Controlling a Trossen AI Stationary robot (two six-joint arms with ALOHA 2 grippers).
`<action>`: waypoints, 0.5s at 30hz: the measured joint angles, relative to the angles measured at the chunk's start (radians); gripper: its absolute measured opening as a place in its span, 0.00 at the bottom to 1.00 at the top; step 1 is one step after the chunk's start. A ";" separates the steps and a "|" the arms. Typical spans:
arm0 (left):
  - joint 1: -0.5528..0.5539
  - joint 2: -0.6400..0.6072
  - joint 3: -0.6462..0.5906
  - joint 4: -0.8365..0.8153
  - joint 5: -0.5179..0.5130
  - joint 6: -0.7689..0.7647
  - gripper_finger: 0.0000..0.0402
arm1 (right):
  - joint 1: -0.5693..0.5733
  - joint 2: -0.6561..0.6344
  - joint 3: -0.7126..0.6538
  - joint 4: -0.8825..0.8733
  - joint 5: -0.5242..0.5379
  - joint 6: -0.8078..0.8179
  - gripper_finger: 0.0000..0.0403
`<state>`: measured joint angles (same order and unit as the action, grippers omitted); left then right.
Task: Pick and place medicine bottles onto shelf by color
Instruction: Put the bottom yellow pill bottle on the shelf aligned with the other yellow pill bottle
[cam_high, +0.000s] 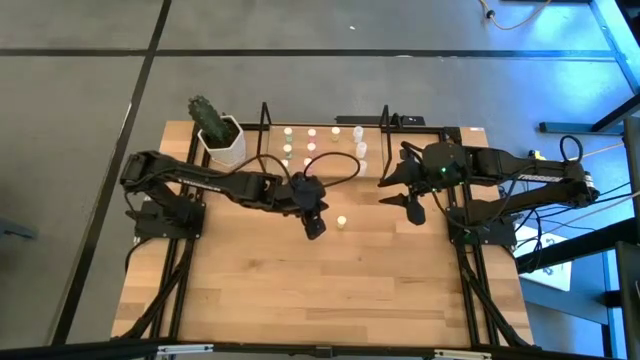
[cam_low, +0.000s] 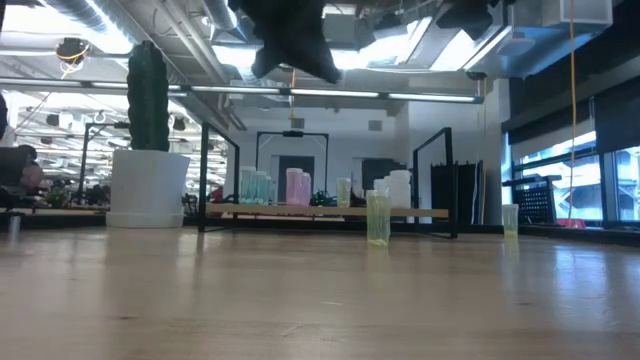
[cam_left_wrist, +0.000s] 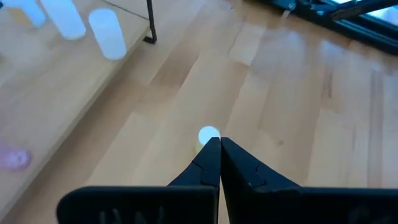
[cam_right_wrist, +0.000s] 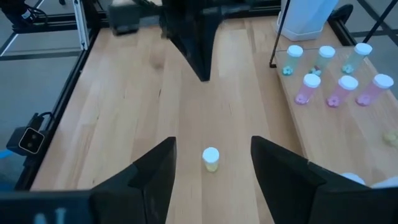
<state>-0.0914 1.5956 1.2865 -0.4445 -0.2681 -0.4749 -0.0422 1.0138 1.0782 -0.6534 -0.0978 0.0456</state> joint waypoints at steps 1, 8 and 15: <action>0.000 0.009 0.000 0.005 0.000 -0.003 0.00 | 0.000 0.000 0.000 0.003 0.000 0.000 0.52; -0.004 0.038 0.000 0.015 0.000 -0.041 0.01 | 0.000 0.000 0.000 0.005 0.000 0.000 0.52; -0.007 0.038 0.000 0.013 0.001 -0.043 0.25 | 0.000 0.000 0.000 0.005 0.000 0.000 0.52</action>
<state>-0.0985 1.6337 1.2865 -0.4317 -0.2676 -0.5179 -0.0422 1.0138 1.0782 -0.6479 -0.0975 0.0452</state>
